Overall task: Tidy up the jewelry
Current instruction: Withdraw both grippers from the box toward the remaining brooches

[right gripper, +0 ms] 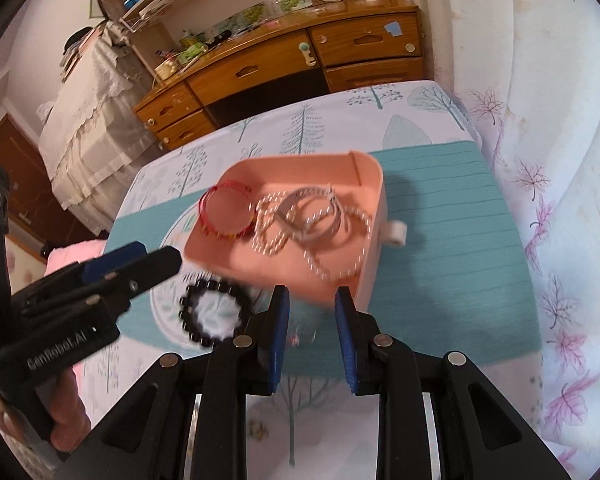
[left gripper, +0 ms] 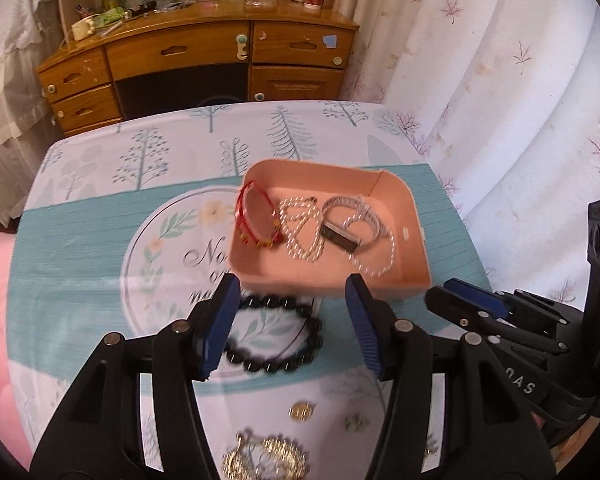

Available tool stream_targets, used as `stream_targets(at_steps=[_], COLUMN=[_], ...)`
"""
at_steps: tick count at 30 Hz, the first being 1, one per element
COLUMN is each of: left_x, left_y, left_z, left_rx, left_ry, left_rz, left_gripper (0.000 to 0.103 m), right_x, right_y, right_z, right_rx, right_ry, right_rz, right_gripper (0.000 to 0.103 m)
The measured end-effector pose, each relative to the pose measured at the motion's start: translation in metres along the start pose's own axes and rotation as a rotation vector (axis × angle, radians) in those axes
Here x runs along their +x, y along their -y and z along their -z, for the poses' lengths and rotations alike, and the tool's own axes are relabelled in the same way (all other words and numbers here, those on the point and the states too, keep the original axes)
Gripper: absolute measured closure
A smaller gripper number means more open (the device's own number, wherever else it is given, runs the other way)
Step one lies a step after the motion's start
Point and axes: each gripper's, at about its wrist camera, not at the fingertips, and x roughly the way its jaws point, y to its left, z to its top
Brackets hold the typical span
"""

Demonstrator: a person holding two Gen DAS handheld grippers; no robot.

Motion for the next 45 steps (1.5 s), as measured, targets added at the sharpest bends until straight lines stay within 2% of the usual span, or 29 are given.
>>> stream_targets(at_steps=[5, 10, 13, 15, 19, 23, 31, 39, 45], left_x=[-0.023, -0.047, -0.057, -0.062, -0.067, -0.065, -0.049, -0.033, -0.024], left_y=[-0.003, -0.009, -0.01, -0.009, -0.005, 0.008, 0.04, 0.05, 0.049], left_z=[0.027, 0.061, 0.081, 0.095, 0.116, 0.131, 0.149, 0.153, 0.153], left_rx=[-0.007, -0.051, -0.056, -0.06, -0.053, -0.019, 0.102, 0.131, 0.129], left_ry=[-0.016, -0.007, 0.0, 0.002, -0.003, -0.014, -0.033, -0.07, -0.088], left_rz=[-0.025, -0.002, -0.035, -0.047, -0.041, -0.045, -0.087, -0.073, -0.067], left_gripper=[0.051, 0.051, 0.051, 0.051, 0.051, 0.051, 0.05, 0.05, 0.05], right_x=[-0.025, -0.047, -0.054, -0.06, -0.068, -0.075, -0.067, -0.05, -0.036], right_y=[-0.006, -0.014, -0.018, -0.02, -0.02, -0.018, -0.001, -0.005, -0.012], right_z=[0.031, 0.063, 0.08, 0.091, 0.113, 0.131, 0.162, 0.184, 0.187], right_rx=[-0.037, -0.074, -0.094, -0.104, -0.113, -0.132, -0.143, -0.2, -0.236], right_ry=[-0.016, -0.043, -0.061, -0.069, -0.079, -0.086, -0.158, -0.208, -0.214], right_rz=[-0.01, -0.032, -0.044, -0.047, -0.046, -0.016, 0.031, 0.044, 0.058], right_gripper=[0.079, 0.079, 0.079, 0.077, 0.067, 0.067, 0.066, 0.066, 0.066])
